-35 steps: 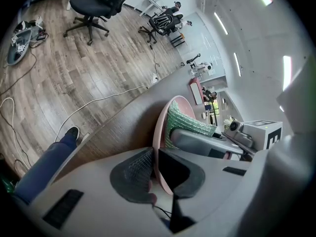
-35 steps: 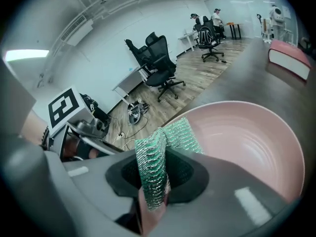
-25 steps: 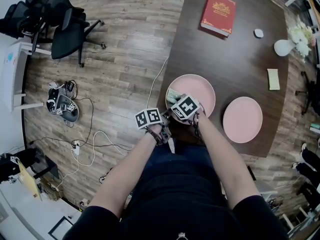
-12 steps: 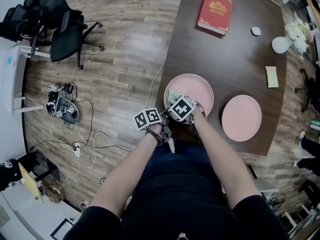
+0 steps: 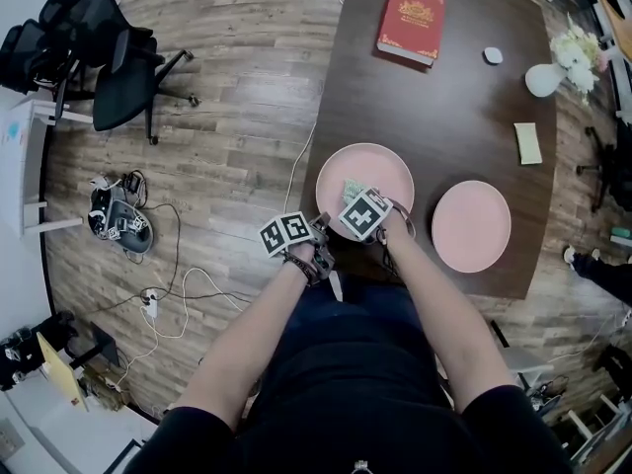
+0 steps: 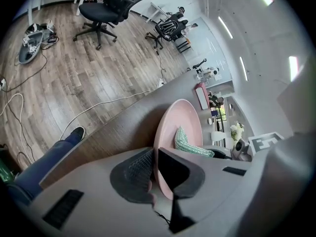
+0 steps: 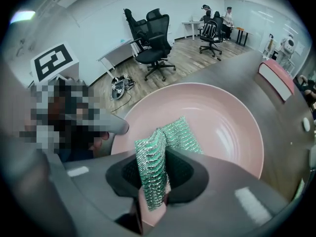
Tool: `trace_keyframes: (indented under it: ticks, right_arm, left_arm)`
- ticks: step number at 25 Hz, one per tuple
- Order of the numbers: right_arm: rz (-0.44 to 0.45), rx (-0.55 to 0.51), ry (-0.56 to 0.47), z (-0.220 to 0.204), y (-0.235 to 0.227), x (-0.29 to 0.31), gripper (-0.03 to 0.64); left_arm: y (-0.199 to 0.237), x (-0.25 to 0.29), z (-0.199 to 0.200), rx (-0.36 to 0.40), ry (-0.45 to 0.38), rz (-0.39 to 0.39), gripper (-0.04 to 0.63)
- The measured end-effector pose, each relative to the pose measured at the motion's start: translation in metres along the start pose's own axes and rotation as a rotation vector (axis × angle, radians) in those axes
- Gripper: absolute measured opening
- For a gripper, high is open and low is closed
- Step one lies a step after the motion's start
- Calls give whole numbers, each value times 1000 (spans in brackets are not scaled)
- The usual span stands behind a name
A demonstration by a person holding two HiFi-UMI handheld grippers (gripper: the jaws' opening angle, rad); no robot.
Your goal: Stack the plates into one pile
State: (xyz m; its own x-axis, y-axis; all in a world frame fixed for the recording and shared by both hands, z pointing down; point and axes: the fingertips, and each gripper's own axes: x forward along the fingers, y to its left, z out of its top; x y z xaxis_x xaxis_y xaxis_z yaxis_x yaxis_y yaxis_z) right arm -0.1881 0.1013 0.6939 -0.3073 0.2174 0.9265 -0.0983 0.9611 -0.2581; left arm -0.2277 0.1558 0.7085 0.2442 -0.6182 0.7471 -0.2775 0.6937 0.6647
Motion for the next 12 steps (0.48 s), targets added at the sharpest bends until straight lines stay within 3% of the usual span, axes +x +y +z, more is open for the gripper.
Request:
trace_keyframes:
  ticks: [12]
  right_arm:
    - [-112,-16,115,-45,-26,-10,87]
  left_arm:
    - [1,4,1,-20,-15,8,26]
